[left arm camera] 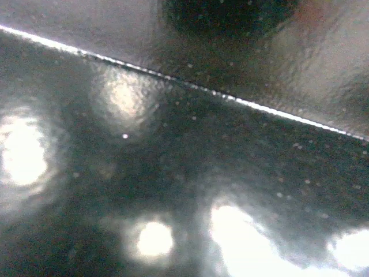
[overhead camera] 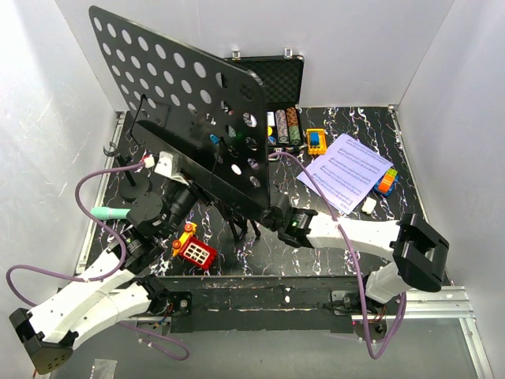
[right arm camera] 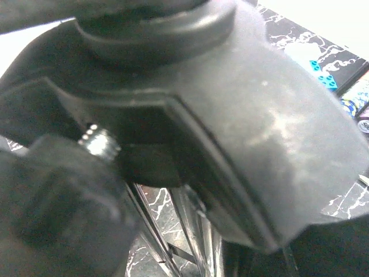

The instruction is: Pack up the instrument practice props

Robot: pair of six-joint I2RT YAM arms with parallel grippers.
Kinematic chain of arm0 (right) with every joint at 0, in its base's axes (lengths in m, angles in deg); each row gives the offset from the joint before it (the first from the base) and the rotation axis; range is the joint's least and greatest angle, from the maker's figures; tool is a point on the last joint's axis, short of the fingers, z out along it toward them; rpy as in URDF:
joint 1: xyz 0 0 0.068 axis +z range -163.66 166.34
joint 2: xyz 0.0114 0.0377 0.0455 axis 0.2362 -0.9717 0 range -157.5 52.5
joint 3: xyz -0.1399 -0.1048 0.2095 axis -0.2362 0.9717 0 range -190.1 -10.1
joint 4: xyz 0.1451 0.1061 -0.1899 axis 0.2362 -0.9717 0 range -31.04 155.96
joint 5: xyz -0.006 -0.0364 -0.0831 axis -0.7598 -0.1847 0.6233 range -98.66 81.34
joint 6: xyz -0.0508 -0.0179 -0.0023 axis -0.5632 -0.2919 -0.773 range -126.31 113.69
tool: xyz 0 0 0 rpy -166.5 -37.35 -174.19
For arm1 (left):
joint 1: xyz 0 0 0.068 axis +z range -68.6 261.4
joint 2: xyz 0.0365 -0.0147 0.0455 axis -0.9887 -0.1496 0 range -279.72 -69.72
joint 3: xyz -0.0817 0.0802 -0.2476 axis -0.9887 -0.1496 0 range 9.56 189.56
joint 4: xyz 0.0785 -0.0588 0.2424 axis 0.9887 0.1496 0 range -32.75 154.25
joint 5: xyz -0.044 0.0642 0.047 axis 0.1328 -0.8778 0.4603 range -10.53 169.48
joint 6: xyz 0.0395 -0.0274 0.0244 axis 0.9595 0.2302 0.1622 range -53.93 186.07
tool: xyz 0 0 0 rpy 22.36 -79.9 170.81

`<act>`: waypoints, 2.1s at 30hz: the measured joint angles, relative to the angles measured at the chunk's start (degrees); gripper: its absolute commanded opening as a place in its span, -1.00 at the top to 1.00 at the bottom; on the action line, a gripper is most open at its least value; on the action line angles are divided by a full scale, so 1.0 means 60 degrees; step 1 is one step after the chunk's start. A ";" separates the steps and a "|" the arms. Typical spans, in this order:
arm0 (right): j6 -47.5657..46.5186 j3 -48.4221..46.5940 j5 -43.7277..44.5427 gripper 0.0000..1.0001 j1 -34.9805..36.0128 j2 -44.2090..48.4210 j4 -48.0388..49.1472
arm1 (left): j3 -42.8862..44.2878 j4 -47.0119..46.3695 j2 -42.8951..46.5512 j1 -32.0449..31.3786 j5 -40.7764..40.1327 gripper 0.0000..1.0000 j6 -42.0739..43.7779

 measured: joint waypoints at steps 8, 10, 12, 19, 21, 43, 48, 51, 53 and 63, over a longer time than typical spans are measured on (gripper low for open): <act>0.0506 0.1020 -0.0055 -0.62 -0.0062 0.0659 0.0240 | 0.0131 -0.0182 -0.0368 -0.0091 0.0036 1.00 0.0098; 0.0612 0.1264 -0.0055 -0.64 -0.0066 0.0685 0.0310 | 0.0131 -0.0182 -0.0372 -0.0076 -0.0051 1.00 0.0098; 0.0725 0.1519 -0.0055 -0.64 -0.0062 0.0685 0.0390 | 0.0131 -0.0186 -0.0375 -0.0066 -0.0127 1.00 0.0102; 0.0954 0.1872 0.0040 -0.68 -0.0062 0.0681 0.0947 | 0.0135 -0.0222 -0.0408 -0.0058 -0.0164 1.00 0.0102; 0.1020 0.1927 0.0135 -0.71 -0.0058 0.0656 0.1424 | 0.0149 -0.0222 -0.0426 -0.0055 -0.0168 1.00 0.0098; -0.0969 0.1526 0.2506 0.97 0.0510 -0.0984 0.4393 | 0.0219 -0.0372 -0.0648 -0.0033 -0.0208 1.00 0.0127; -0.1005 0.1545 0.2484 0.97 0.0528 -0.0965 0.4397 | 0.0277 -0.0288 -0.0645 -0.0033 -0.0197 1.00 0.0164; -0.0962 0.1617 0.2153 0.97 0.0503 -0.0798 0.4226 | 0.0415 -0.0087 -0.0659 -0.0044 -0.0182 1.00 0.0251; -0.0856 0.1643 0.1920 0.97 0.0455 -0.0554 0.3832 | 0.0550 0.0073 -0.0714 -0.0047 -0.0142 1.00 0.0317; -0.0157 0.1902 0.0940 0.97 0.0273 0.1111 0.1373 | 0.1410 0.0918 -0.1235 -0.0080 0.0251 1.00 0.0295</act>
